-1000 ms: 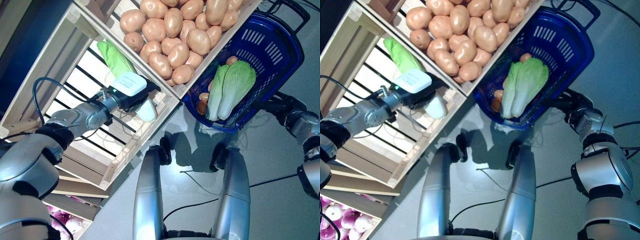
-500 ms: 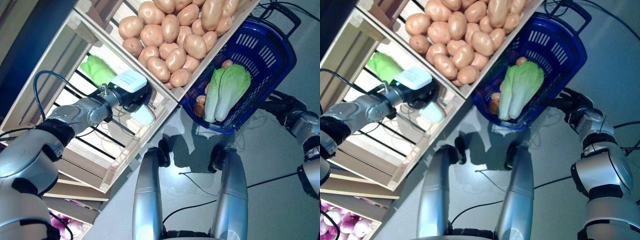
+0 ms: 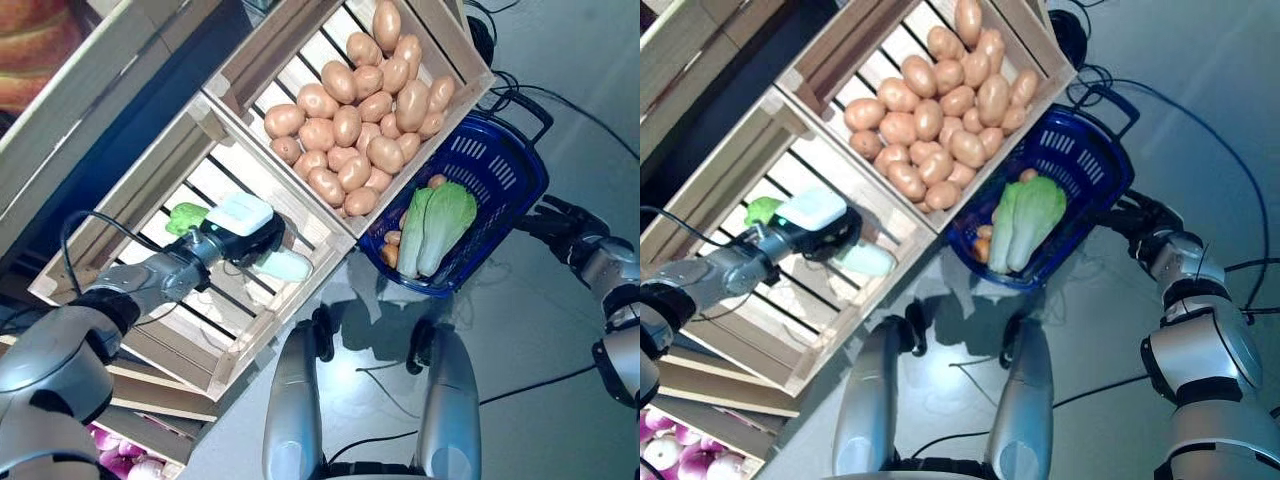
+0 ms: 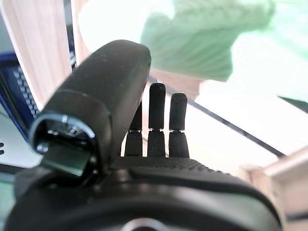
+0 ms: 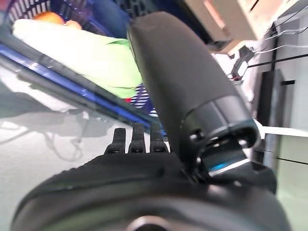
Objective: Put vegetables into the basket
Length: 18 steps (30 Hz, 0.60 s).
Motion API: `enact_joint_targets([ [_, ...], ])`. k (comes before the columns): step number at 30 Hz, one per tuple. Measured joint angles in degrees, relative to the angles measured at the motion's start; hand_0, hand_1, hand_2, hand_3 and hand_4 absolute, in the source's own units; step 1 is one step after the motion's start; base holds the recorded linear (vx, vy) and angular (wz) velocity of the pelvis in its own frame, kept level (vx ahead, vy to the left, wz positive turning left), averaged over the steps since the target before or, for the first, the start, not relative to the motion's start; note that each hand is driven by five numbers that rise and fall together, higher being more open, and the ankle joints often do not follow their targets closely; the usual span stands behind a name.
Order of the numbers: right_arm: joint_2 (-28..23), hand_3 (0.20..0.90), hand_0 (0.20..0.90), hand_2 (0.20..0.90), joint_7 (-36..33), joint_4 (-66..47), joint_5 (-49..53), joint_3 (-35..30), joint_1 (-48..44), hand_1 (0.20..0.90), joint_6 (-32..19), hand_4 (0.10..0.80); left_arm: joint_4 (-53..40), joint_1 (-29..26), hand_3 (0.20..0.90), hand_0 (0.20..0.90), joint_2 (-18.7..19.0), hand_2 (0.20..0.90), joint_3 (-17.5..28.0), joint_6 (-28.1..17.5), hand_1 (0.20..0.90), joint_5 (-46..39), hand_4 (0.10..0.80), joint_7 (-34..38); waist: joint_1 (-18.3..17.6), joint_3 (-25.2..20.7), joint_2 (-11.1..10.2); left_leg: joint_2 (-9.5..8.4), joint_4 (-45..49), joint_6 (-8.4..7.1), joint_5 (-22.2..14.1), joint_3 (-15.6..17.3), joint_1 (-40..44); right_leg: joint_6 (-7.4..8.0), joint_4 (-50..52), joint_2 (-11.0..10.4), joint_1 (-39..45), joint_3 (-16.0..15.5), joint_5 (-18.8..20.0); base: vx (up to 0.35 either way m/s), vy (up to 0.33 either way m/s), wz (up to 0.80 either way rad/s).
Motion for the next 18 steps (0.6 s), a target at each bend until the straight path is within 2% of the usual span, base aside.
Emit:
enact_joint_targets([
  [2,0.0,0.900,0.900,0.900,0.1,-0.2,0.0,-1.6,0.2,0.900,0.0,0.800,-0.1,1.2,0.300,0.300,0.0,0.300,3.8,-0.7,0.300,0.0,0.400,0.7,0.5,-0.1,-0.2,-0.23,-1.8,-0.45,0.6,0.1,1.8,0.29,-1.5,-0.1,1.8,-0.3,0.3,0.031,-0.011,0.02],
  [5,0.0,0.900,0.900,0.900,0.1,-0.4,-0.1,-1.7,0.1,0.900,-0.1,0.800,0.1,1.4,0.300,0.300,0.3,0.300,5.7,-0.9,0.300,0.3,0.400,1.3,1.0,-0.5,-0.3,-0.53,-3.2,-0.66,0.9,0.1,3.2,0.25,-2.3,-0.3,3.1,-0.8,0.2,0.052,-0.016,0.06],
  [6,0.1,0.900,0.900,0.900,0.1,-0.5,-0.1,-1.7,0.1,0.900,-0.1,0.800,0.1,1.4,0.408,0.408,0.4,0.408,5.7,-0.9,0.408,0.3,0.472,1.2,1.1,-0.7,-0.3,-0.54,-3.5,-0.73,1.0,0.0,3.5,0.18,-2.5,-0.3,3.5,-1.0,0.2,0.016,-0.013,0.07],
  [7,0.1,0.900,0.900,0.900,0.1,-0.8,-0.1,-1.7,0.0,0.900,-0.1,0.800,0.1,1.4,0.900,0.900,0.4,0.900,5.7,-0.8,0.900,0.3,0.800,0.8,1.2,-0.8,-0.4,-0.54,-3.5,-0.75,1.0,0.0,3.5,0.14,-2.5,-0.3,3.4,-1.1,0.1,0.003,-0.008,0.05],
  [18,0.6,0.900,0.900,0.900,0.0,-1.5,-0.1,-1.6,1.2,0.900,-0.1,0.800,2.4,4.2,0.900,0.900,-0.4,0.900,4.3,2.1,0.900,-0.9,0.800,-10.0,0.6,-0.9,-0.3,-0.66,-3.3,-0.80,1.3,-0.1,1.0,0.04,-1.7,-0.5,0.8,-1.0,0.1,-0.014,0.003,0.00],
])
